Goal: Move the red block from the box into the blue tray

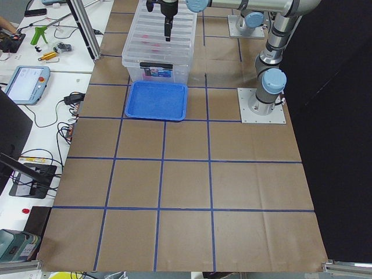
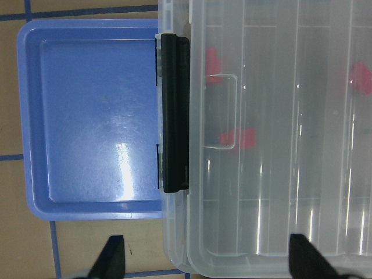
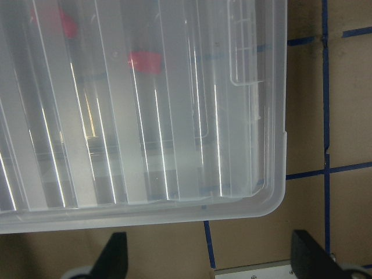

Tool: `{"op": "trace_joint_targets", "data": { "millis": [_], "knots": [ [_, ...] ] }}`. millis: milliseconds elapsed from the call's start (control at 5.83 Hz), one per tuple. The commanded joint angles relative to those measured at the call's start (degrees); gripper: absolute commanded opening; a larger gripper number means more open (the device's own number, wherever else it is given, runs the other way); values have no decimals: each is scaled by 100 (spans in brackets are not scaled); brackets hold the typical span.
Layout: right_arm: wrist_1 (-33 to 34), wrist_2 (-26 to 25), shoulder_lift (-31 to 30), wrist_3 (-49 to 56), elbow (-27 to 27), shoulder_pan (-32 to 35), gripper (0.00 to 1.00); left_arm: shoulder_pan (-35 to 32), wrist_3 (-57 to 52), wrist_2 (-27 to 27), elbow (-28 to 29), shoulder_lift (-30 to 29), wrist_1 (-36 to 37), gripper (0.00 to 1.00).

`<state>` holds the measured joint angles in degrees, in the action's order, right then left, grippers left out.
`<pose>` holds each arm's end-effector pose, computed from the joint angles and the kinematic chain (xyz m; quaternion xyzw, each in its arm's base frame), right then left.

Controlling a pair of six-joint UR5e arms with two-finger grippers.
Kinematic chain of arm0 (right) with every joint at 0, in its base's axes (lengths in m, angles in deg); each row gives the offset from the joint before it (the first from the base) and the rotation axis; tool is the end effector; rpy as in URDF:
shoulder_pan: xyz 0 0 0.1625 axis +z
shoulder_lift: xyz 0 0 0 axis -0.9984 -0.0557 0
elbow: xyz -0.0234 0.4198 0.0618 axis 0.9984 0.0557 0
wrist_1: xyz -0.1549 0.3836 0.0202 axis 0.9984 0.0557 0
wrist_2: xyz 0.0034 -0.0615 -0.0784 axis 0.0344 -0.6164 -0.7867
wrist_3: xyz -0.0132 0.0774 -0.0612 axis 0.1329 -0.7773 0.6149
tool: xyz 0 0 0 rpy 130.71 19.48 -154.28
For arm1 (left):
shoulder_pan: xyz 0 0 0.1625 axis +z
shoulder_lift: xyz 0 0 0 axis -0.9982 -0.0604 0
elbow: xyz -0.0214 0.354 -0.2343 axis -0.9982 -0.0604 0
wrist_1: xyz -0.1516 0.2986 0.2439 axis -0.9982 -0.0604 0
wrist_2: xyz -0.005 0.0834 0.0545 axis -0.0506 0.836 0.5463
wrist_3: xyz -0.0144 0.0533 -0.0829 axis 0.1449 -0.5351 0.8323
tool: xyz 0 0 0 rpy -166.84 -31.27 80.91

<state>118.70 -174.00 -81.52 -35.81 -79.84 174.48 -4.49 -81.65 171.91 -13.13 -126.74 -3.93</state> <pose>0.1154 -0.4822 0.5070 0.0797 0.9945 0.0678 0.0049 -0.1454 -0.5189 0.5043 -0.0305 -0.9991 0.0271 0.0140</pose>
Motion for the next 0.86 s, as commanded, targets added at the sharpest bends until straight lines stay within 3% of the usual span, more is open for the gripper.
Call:
{"op": "trace_joint_targets", "data": {
  "millis": [0,343,686],
  "knots": [
    [93,-16,75,366,-106,-266,100,6,-160,-3,-5,-5,0,99],
    [705,10,277,1131,-701,-1231,100,23,-1491,6,-14,-40,9,99],
    [2337,-173,278,1230,-1762,-1270,100,23,-3647,-47,-5,-137,18,99]
  ]
}}
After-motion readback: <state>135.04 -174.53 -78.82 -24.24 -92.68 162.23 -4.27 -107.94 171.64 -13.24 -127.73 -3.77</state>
